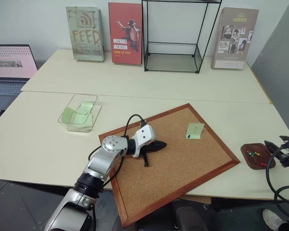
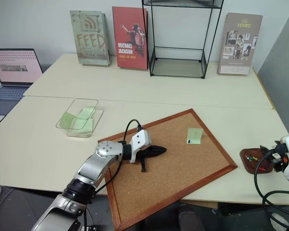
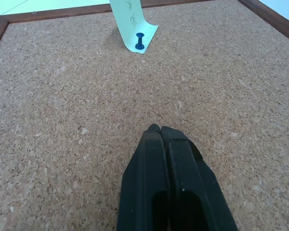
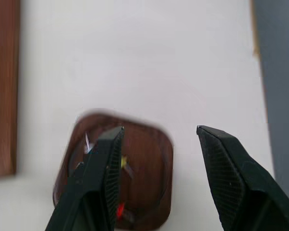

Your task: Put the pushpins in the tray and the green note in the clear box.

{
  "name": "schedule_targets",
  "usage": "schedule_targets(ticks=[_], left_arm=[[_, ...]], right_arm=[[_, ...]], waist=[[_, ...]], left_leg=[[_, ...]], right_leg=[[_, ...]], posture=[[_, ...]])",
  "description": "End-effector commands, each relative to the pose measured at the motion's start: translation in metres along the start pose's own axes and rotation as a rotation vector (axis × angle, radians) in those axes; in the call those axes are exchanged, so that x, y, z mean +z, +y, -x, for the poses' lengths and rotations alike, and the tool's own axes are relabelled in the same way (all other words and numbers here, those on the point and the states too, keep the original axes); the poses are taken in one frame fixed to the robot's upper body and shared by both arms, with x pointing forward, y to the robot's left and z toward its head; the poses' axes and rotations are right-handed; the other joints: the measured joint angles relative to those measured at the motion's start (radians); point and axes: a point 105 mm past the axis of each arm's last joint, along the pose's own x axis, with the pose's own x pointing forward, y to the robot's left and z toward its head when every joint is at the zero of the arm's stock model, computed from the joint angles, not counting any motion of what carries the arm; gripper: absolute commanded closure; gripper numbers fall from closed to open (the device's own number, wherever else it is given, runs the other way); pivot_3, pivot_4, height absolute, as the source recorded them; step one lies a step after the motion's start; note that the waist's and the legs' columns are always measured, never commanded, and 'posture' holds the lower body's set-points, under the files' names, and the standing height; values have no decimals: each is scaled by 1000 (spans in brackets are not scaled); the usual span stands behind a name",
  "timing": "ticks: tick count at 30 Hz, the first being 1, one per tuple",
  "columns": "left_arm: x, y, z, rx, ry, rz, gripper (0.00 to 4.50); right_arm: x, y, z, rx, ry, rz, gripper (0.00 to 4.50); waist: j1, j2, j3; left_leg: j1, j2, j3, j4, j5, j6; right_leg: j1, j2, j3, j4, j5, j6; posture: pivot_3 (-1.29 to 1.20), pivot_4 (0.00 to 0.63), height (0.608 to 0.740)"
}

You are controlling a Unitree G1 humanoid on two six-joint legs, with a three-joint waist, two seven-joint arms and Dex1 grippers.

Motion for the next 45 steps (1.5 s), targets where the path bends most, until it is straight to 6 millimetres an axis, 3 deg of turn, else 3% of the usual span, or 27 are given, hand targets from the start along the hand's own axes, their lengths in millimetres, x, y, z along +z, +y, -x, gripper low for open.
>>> schedule_targets(ticks=[1,4,10,16,26,32,36,45], left_arm=[[-12,-8,-3,-29,43,19,4500],[-11,-7,-3,-28,43,19,4500],[-10,-7,-4,-27,41,19,4500],[-10,-7,-5,-26,39,18,4500],[-9,-6,-5,-23,40,14,4500],[-9,-5,-4,-19,42,12,4500],[-9,-5,-3,-18,45,10,4500],[-9,-4,-2,-20,45,7,4500]], right_arm=[[35,38,4,176,-143,-36,1941],[48,78,1,326,-189,-57,1941],[51,140,-9,534,-198,-64,1941],[48,175,-37,604,-188,-62,1941],[48,175,-78,556,-194,-15,1941],[43,174,-85,549,-188,-4,1941],[42,171,-88,532,-190,-6,2538],[44,170,-90,520,-204,-18,4446]], waist=[[0,0,0],[-1,1,0],[-2,0,0],[-1,0,0],[3,0,0],[3,0,0],[2,0,0],[2,0,0]], left_leg=[[0,0,0,0,0,0],[0,0,0,-1,0,0],[0,0,0,0,0,0],[-1,0,0,0,0,0],[-2,0,-1,-1,0,0],[-2,0,-1,-1,0,0],[-2,0,-1,-1,0,0],[-2,0,-1,0,0,0]], right_leg=[[0,0,0,0,0,0],[0,0,0,0,0,0],[0,0,0,-1,0,0],[0,0,0,-3,0,0],[0,0,-1,-5,1,1],[0,0,-1,-5,1,2],[0,0,-1,-5,1,2],[0,0,0,-5,1,2]], posture=[[0,150,740],[0,150,740],[0,150,740],[0,150,740],[0,150,740],[0,150,740],[0,150,740],[0,150,740]])
